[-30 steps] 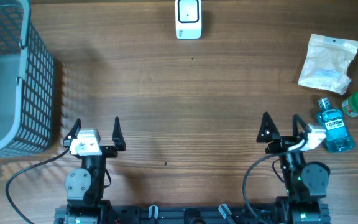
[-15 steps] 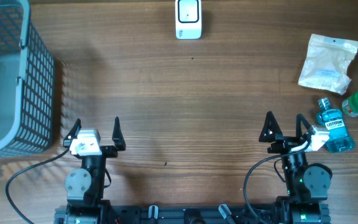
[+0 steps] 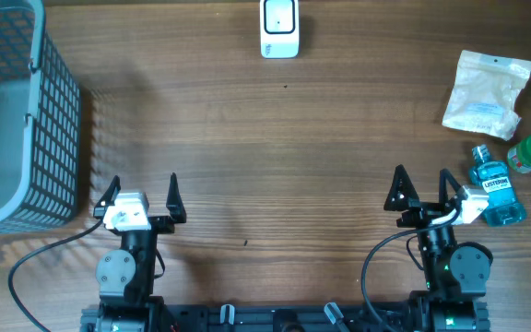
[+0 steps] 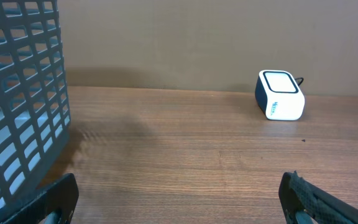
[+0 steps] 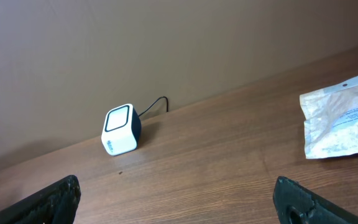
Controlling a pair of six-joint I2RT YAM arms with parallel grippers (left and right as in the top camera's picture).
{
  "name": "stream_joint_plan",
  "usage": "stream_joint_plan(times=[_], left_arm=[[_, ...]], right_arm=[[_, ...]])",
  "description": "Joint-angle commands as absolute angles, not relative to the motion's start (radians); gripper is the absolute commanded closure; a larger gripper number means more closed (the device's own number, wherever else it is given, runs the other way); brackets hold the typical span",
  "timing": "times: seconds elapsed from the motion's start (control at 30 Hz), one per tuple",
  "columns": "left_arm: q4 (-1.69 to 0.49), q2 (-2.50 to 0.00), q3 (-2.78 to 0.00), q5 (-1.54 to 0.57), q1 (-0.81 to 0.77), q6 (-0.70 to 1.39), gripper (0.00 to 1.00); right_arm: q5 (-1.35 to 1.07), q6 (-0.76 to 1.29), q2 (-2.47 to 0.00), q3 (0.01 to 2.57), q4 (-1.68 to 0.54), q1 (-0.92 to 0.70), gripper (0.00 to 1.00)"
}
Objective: Scan the item barcode
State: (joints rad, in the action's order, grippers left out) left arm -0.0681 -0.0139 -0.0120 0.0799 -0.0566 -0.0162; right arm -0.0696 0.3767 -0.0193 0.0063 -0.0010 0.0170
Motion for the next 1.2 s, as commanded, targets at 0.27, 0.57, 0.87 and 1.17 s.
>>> stream_joint_plan(times=[0.27, 0.57, 0.87, 1.17], left_arm=[[-0.066, -0.007, -0.007, 0.072, -0.048, -0.007, 0.0], [-0.066, -0.007, -0.007, 0.072, -0.048, -0.007, 0.0], [-0.066, -0.007, -0.007, 0.072, -0.048, -0.007, 0.0], [-0.065, -0.003, -0.007, 0.072, -0.044, -0.007, 0.0]], right_arm=[[-0.053, 0.016, -0.003, 0.005, 0.0, 0.021, 0.0], [-0.052, -0.105, -0.003, 0.005, 0.001, 0.02, 0.0], [-0.052, -0.105, -0.004, 0.005, 0.001, 0.02, 0.0], [-0.052, -0.105, -0.004, 0.005, 0.001, 0.02, 0.0]])
